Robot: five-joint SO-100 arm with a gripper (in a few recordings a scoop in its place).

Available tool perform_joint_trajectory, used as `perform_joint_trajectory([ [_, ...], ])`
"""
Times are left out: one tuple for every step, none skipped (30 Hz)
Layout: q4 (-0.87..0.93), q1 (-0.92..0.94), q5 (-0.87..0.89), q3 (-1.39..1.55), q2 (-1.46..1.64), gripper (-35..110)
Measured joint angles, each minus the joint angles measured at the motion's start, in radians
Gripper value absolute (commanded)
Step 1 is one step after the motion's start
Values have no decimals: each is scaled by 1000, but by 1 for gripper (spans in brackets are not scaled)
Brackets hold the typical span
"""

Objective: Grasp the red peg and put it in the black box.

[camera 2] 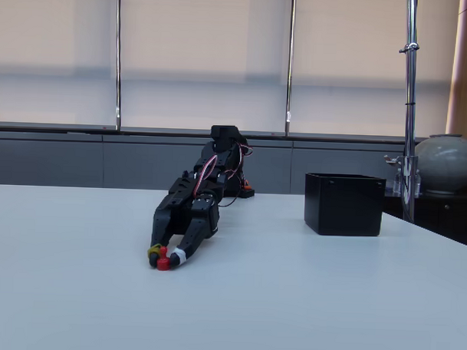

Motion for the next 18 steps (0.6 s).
perform_joint_trajectory([
  [-29, 0, -9, -43, -26, 0],
  [-66, 0, -15, -97, -52, 0],
  [-106, 2, -25, -156, -80, 0],
  [-138, 2, -32, -215, -109, 0],
  [-163, 0, -41, -261, -133, 0],
  [-184, 0, -48, -304, -160, 0],
  [-204, 0, -52, -344, -181, 0],
  [-230, 0, -54, -383, -201, 0],
  [-273, 0, -55, -426, -218, 0],
  [-311, 0, -58, -471, -238, 0],
  [-348, -3, -55, -517, -255, 0],
  [-385, -6, -52, -560, -272, 0],
  [-426, -8, -51, -609, -290, 0],
  [-462, -8, -51, -660, -314, 0],
  [-495, -9, -51, -718, -342, 0],
  [-523, -15, -54, -779, -374, 0],
  [-548, -25, -58, -841, -411, 0],
  [-560, -35, -67, -896, -449, 0],
])
